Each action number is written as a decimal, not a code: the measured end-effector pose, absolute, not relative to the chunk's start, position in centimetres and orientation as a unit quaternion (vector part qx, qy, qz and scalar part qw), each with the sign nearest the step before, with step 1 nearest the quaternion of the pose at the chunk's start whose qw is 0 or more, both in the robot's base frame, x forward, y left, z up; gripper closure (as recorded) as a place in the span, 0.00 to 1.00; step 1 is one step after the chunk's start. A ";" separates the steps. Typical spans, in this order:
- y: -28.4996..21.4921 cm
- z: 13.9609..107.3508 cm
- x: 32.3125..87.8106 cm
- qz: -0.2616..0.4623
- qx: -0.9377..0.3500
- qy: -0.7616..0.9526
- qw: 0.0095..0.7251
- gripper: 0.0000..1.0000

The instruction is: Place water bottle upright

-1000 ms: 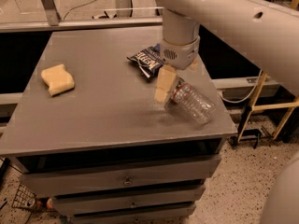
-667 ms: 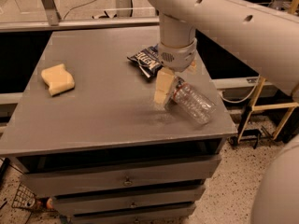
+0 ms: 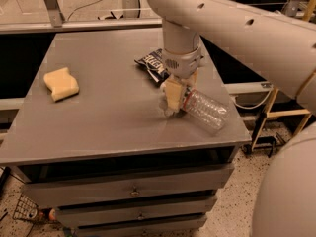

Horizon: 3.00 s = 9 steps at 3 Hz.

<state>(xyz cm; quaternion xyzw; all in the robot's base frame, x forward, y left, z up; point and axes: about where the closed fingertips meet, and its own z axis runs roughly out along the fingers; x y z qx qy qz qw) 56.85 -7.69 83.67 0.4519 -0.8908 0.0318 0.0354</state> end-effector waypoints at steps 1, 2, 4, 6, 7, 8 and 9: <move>-7.5 84.7 56.8 0.027 0.462 -0.886 0.020 0.73; -6.9 89.6 56.4 -0.029 0.499 -0.863 -0.069 1.00; -6.8 96.2 56.0 -0.158 0.560 -0.773 -0.253 1.00; -7.1 97.8 55.6 -0.312 0.556 -0.658 -0.400 1.00; -7.0 97.9 55.1 -0.366 0.528 -0.615 -0.457 1.00; -7.0 97.8 54.8 -0.389 0.509 -0.588 -0.494 1.00; -6.9 97.3 54.5 -0.395 0.498 -0.575 -0.515 1.00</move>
Offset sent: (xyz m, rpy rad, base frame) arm -0.0180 0.0021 0.1016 0.3368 -0.1620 0.1828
